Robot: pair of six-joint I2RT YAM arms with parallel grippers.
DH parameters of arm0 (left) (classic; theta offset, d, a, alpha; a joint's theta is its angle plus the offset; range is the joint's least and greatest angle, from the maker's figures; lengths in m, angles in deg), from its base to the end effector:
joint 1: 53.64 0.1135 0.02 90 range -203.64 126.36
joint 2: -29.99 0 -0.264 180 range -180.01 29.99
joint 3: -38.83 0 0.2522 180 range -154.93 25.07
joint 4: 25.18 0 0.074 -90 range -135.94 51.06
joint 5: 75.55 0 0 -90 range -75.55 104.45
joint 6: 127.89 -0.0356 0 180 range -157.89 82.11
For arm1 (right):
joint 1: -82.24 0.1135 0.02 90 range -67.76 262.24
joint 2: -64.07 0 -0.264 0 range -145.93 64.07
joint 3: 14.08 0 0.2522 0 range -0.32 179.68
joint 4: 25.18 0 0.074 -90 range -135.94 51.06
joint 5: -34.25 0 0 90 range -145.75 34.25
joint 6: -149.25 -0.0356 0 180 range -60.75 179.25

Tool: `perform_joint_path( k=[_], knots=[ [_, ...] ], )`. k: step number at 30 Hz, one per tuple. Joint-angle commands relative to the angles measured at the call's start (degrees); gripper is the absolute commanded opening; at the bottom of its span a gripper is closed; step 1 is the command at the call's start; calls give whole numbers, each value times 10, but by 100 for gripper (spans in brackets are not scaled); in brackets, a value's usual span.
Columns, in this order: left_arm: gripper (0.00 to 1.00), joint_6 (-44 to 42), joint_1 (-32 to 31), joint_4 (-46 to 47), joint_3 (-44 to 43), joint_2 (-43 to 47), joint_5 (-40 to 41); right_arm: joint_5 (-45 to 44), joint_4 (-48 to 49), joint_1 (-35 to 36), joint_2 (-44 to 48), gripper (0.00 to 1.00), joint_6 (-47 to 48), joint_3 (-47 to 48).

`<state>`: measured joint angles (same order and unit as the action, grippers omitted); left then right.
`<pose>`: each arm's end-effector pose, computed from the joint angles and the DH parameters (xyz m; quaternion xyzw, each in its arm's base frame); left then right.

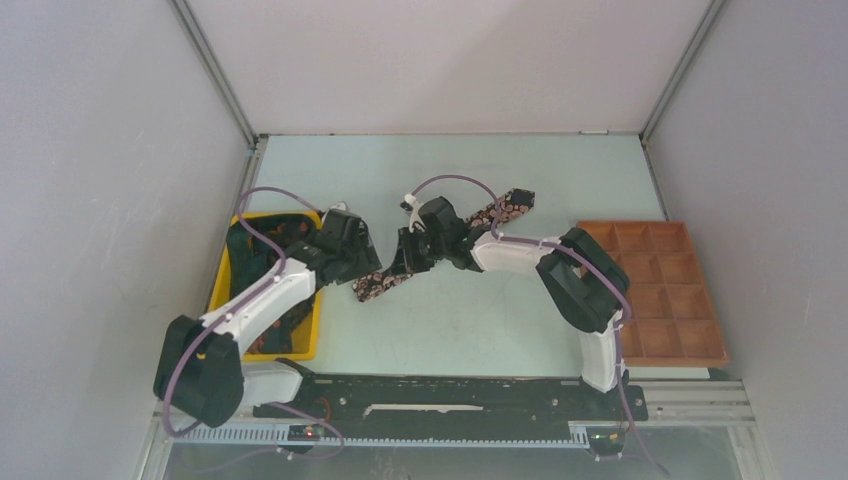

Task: Roll the ties
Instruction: Roll the tie at the center of the board.

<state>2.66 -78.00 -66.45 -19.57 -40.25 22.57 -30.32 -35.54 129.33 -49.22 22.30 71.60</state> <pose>0.2236 -0.0957 0.2228 -0.1554 0.9337 -0.1127 0.3024 0.2826 0.3265 0.1738 -0.1736 0.8647 0.4333 0.1854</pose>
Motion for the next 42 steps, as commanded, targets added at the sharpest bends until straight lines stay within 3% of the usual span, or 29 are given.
perform_joint_path(
  k=[1,13,19,42],
  knots=[
    [66,5,7,0,24,70,48,8,38,15,39,18,-8,2],
    [64,12,10,33,152,236,106,11,-1,42,-7,19,-7,70],
    [65,13,10,80,211,288,81,9,-22,49,-40,19,-2,105],
    [65,8,20,166,241,231,27,8,-21,25,-84,17,4,96]
  ],
)
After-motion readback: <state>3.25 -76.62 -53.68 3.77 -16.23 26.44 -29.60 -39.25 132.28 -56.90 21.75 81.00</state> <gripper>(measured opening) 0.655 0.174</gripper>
